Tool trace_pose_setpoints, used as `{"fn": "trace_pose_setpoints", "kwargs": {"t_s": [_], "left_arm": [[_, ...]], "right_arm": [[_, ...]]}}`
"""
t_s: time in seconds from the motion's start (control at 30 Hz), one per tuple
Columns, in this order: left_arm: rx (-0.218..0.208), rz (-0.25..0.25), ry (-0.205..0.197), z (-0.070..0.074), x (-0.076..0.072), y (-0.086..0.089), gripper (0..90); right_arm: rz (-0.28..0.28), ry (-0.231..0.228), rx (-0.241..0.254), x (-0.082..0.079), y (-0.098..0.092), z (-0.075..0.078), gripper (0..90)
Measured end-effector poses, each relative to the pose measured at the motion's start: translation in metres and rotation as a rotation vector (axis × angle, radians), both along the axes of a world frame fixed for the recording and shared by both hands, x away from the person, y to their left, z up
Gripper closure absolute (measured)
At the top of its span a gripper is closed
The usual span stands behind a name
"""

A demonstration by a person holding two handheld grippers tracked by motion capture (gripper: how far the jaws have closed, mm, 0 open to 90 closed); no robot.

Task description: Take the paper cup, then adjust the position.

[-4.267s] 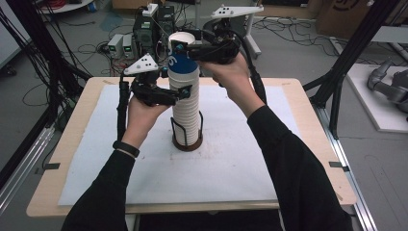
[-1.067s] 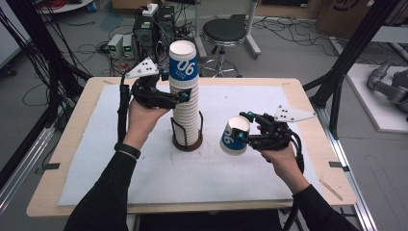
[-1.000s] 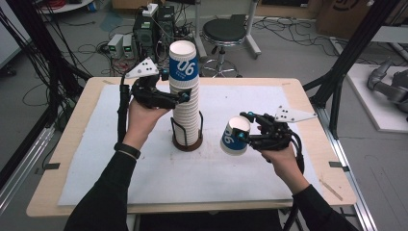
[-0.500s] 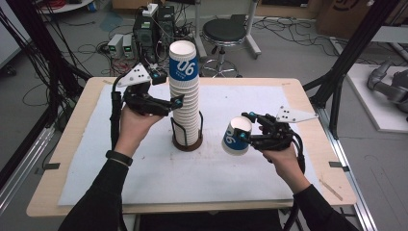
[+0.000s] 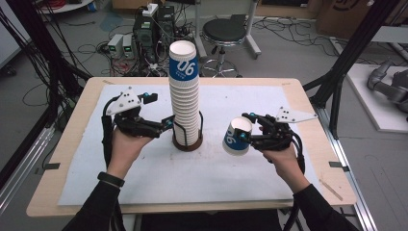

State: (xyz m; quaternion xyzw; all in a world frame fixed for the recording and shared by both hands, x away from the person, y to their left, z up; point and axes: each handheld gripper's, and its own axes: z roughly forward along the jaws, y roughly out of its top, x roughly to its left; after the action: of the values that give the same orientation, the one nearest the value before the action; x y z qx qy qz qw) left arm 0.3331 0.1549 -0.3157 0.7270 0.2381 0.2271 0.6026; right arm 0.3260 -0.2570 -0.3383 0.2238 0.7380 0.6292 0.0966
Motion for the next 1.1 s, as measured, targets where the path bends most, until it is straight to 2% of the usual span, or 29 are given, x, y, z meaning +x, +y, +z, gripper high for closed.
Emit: {"fn": "trace_pose_setpoints", "kwargs": {"t_s": [0.13, 0.2, 0.4, 0.57, 0.8, 1.1], "left_arm": [[-0.003, 0.029, -0.015, -0.016, -0.012, 0.004, 6.1], [-0.009, 0.043, -0.007, -0.022, -0.017, 0.004, 6.1], [-0.018, 0.01, 0.005, -0.039, -0.033, 0.0, 6.1], [-0.007, -0.058, 0.03, -0.049, -0.038, -0.012, 6.1], [0.008, -0.135, 0.055, -0.055, -0.036, -0.031, 6.1], [-0.006, -0.266, 0.128, -0.061, -0.031, -0.058, 6.1]], "right_arm": [[-0.006, 0.006, 0.001, 0.003, -0.001, -0.002, 31.9], [-0.009, 0.011, 0.005, 0.004, -0.002, -0.002, 31.9], [-0.012, 0.015, 0.006, 0.001, -0.005, -0.004, 31.9], [-0.016, 0.003, 0.008, -0.001, -0.008, -0.003, 31.9], [0.009, 0.011, 0.011, -0.003, -0.007, -0.003, 31.9], [0.047, 0.012, 0.005, -0.003, 0.0, -0.005, 31.9]]}}
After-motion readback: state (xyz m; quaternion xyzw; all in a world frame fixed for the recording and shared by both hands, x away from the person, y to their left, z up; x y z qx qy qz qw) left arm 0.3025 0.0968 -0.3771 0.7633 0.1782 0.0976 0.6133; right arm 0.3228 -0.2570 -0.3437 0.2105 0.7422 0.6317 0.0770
